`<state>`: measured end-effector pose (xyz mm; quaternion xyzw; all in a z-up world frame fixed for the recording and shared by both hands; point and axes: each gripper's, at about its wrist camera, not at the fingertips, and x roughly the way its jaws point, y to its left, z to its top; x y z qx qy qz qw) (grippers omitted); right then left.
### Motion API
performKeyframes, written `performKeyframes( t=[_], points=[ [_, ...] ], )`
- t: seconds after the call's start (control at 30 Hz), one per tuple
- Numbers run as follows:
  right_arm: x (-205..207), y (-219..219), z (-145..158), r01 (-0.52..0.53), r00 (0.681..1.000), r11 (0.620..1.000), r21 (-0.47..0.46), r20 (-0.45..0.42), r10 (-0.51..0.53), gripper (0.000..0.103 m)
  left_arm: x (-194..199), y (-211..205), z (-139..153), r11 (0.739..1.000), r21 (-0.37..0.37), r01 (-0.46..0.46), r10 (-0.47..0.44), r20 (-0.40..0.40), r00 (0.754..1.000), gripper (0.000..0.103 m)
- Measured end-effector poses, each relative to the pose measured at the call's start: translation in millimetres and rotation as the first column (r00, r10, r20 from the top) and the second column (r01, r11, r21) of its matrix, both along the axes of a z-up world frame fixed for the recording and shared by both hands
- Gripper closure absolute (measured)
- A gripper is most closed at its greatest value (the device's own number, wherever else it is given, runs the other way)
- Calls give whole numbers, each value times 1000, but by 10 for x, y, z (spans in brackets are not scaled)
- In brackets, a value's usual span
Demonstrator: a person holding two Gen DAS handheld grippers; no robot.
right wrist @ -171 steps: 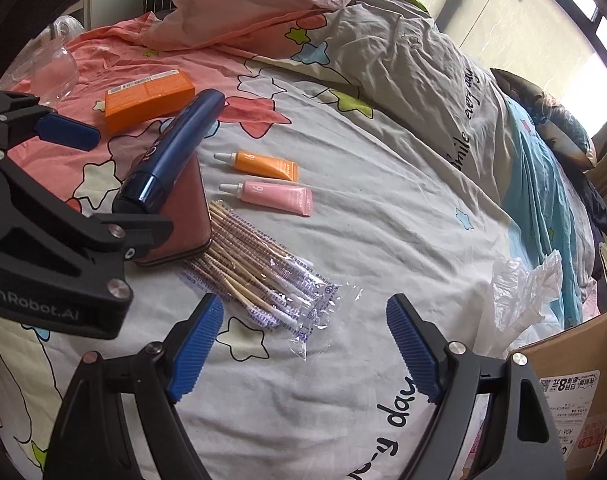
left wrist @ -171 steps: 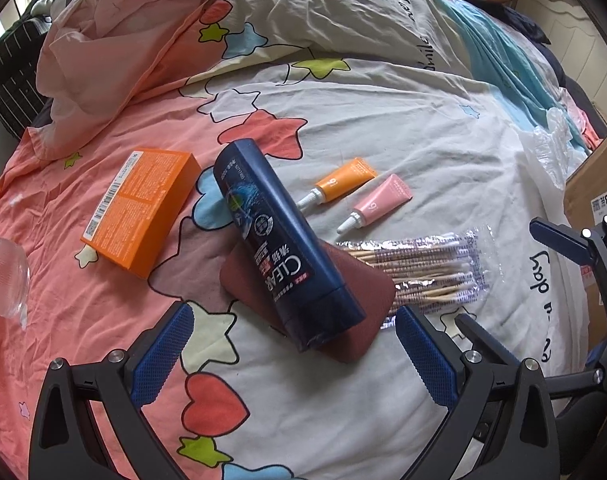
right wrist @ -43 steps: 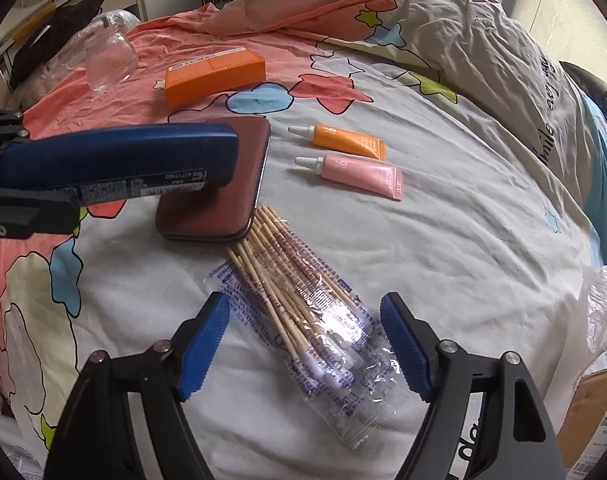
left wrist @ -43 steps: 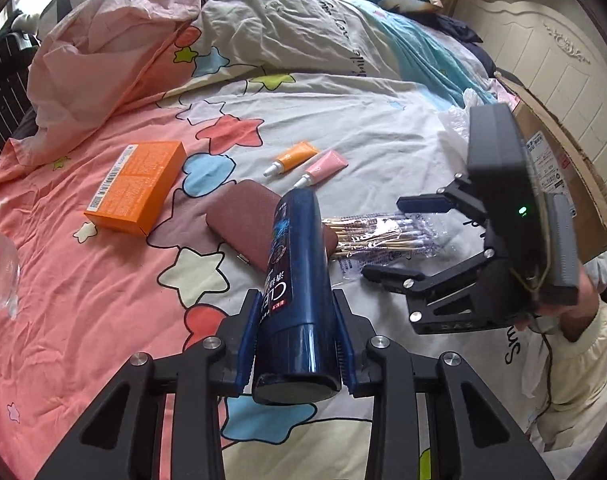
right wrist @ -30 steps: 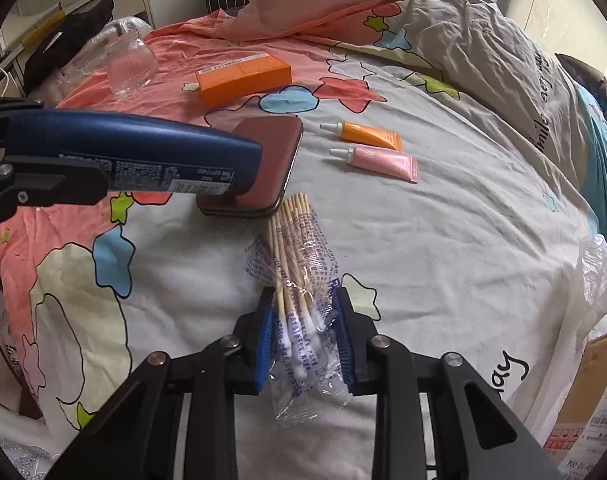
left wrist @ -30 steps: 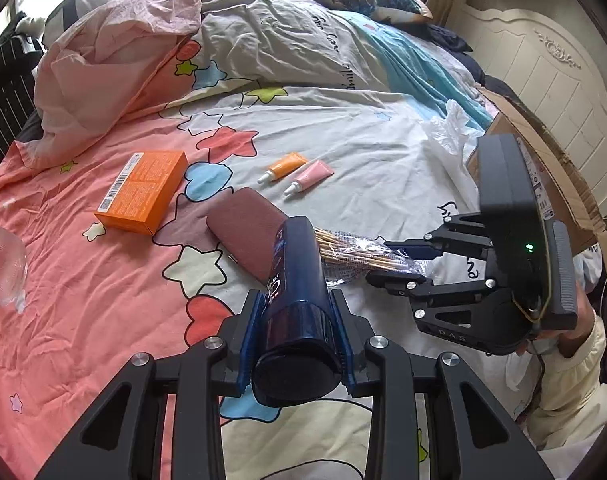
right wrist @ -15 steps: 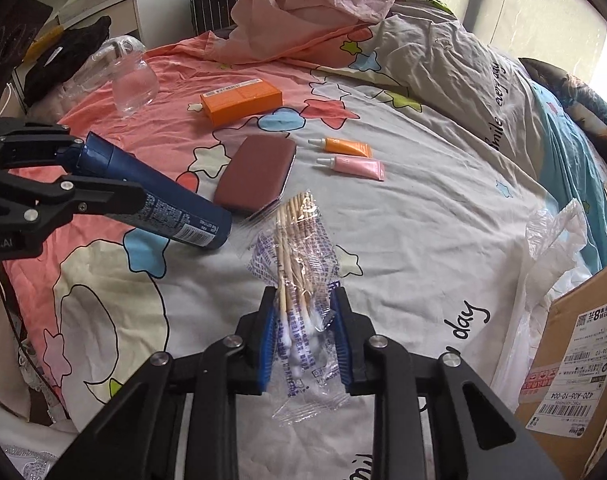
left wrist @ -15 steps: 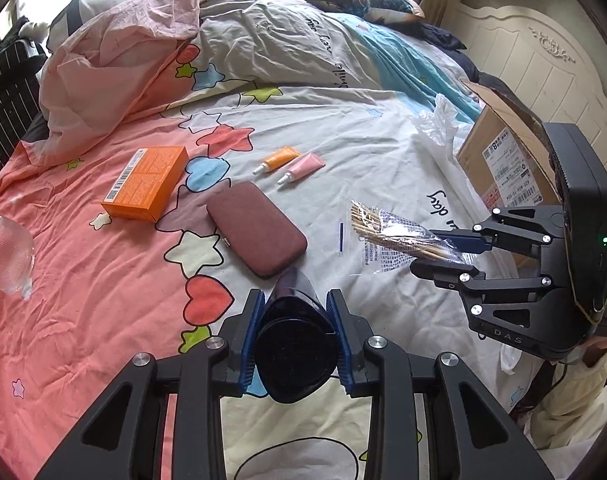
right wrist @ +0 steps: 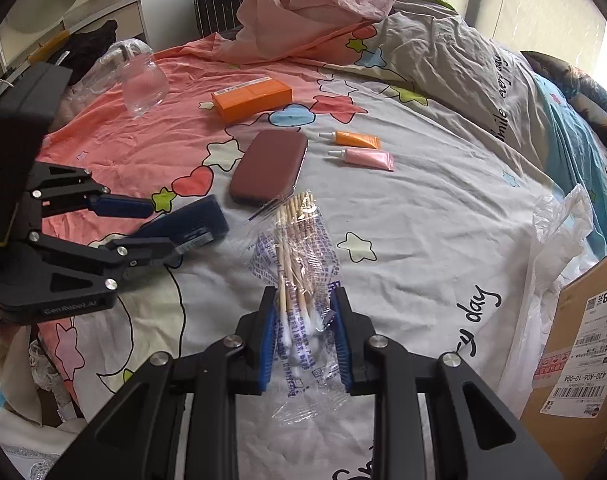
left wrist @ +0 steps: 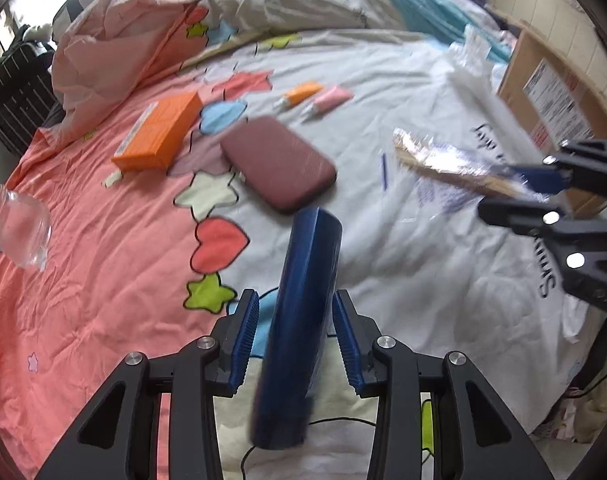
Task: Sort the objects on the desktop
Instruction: 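Carry the shampoo bottle and swab bag in both tools to the cardboard box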
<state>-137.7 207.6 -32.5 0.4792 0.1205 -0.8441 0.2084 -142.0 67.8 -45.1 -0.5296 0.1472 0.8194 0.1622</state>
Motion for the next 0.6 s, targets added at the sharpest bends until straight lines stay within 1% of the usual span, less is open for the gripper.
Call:
performKeyframes(
  t=[0.03,0.1,0.2,0.27,0.33,0.43,0.6],
  points=[
    [6,0,-15,-2,1000,1000,-2,4,2,79,-2,5,-60,1000,9,9,-10,15,1000,63],
    [13,0,-43,-3,1000,1000,-6,11,3,78,-15,-16,-184,1000,21,-4,3,44,999,63],
    [15,3,-86,-1,1000,1000,-8,22,1,78,-15,-35,-285,999,34,-14,12,64,998,63],
    [11,12,-100,3,1000,1000,-8,25,-3,78,-2,-42,-279,999,35,-16,14,57,998,63],
    [11,25,-98,7,1000,1000,-12,25,-6,78,22,-40,-259,1000,28,-10,9,45,999,66],
    [16,28,-100,8,1000,1000,-15,23,-7,78,62,-32,-231,1000,19,2,-3,30,1000,67],
    [41,8,-105,5,1000,1000,-11,20,-5,78,79,-41,-146,999,38,0,-1,18,1000,68]
  ],
)
